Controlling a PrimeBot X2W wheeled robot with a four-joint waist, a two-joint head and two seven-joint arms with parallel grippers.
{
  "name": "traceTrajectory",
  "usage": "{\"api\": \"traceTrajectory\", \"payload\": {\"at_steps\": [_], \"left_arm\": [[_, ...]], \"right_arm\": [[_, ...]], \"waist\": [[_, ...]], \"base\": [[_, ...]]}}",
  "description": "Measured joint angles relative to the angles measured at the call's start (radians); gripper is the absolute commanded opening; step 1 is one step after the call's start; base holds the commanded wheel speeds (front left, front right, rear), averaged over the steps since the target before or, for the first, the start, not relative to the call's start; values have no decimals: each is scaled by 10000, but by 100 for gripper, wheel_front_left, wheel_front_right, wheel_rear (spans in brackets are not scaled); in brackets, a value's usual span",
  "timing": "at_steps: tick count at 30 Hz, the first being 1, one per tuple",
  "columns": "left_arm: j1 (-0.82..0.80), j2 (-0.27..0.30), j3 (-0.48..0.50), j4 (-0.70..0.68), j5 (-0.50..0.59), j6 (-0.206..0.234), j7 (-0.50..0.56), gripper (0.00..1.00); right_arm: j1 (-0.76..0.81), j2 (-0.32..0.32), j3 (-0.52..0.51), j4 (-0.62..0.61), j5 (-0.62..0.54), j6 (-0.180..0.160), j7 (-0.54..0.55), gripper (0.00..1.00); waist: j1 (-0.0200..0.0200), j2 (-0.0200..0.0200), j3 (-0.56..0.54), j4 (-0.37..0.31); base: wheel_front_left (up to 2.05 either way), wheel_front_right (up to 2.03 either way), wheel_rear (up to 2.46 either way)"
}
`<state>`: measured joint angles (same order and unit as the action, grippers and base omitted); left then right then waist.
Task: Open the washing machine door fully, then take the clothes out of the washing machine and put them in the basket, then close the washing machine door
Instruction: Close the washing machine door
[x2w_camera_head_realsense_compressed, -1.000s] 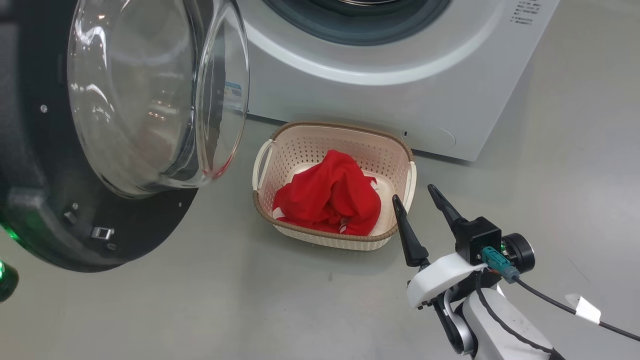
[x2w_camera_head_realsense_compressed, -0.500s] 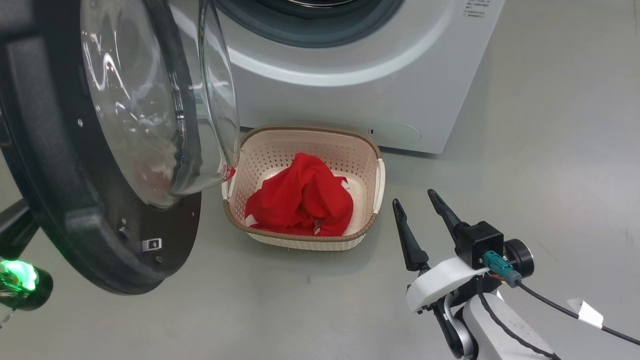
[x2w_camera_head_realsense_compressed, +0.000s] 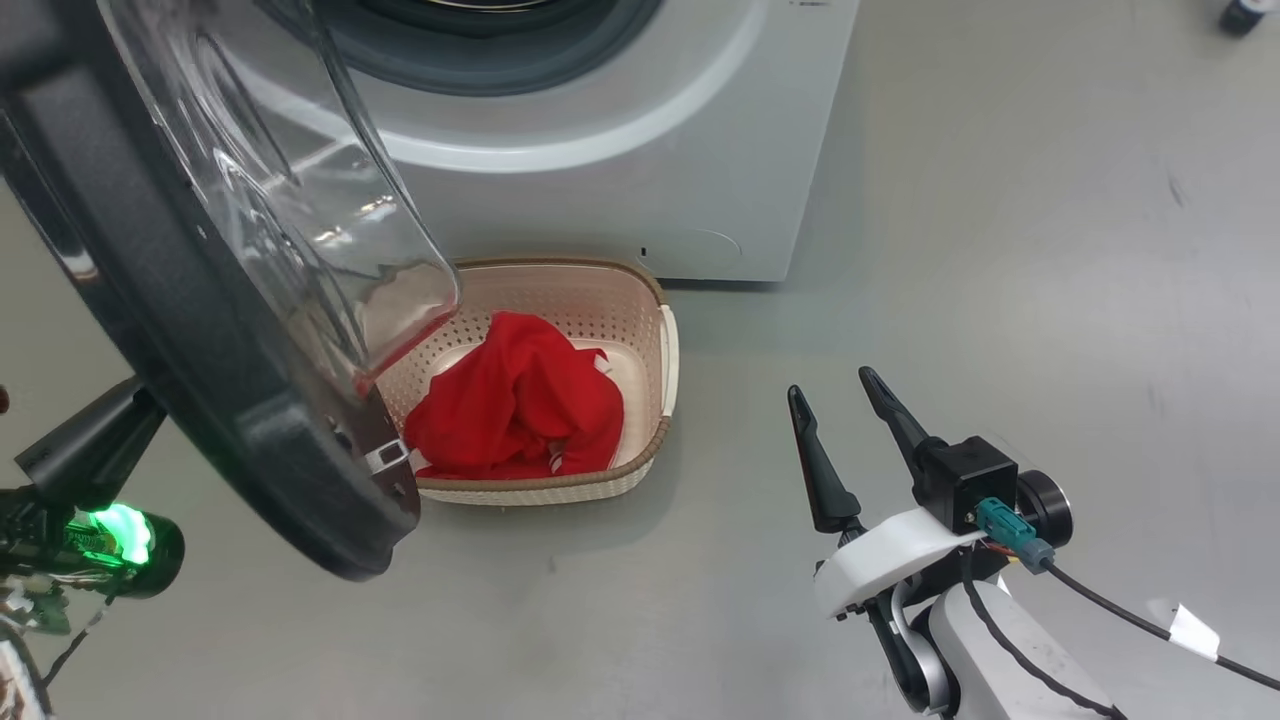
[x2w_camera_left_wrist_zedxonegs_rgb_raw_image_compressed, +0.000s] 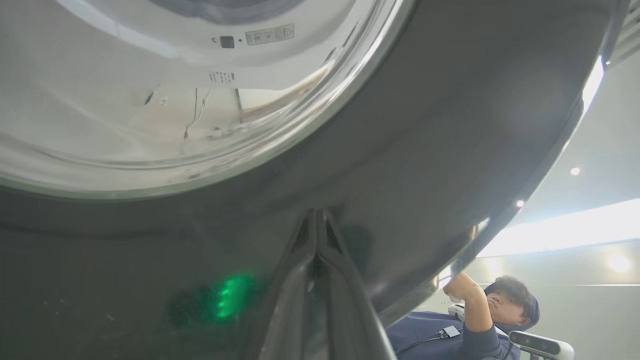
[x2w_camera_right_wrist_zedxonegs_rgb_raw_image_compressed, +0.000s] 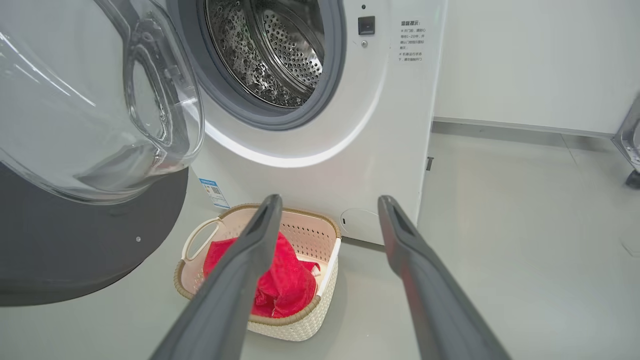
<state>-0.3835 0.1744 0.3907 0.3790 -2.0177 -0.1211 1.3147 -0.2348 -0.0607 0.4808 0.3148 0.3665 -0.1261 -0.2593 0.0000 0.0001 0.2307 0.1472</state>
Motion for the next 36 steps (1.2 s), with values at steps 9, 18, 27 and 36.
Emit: {"api": "traceTrajectory", "payload": {"at_steps": [9,18,27,36], "left_arm": [[-5,-499,-104,-777,-44,-2,-75,0],[-184,-773,-73,-1576,531,-4,-796,0],[-841,-903,65,-1931,1547,-4,-2015,0],[-1769,-922,593,-1941,2594,-4,-3647,0]], "right_arm": [[198,6,-86,-341,29,0,0,100],[257,12,-90,-711,31,0,0,100],[416,36,-21,-1018,117,0,0,100],[625,54,81,-1310,132,0,0,100]], "waist": [[0,0,196,-1063],[0,0,452,-2153],[0,0,737,-3231],[0,0,1034,-4326]], "base": [[0,0,0],[0,0,0],[0,0,0],[0,0,0]]}}
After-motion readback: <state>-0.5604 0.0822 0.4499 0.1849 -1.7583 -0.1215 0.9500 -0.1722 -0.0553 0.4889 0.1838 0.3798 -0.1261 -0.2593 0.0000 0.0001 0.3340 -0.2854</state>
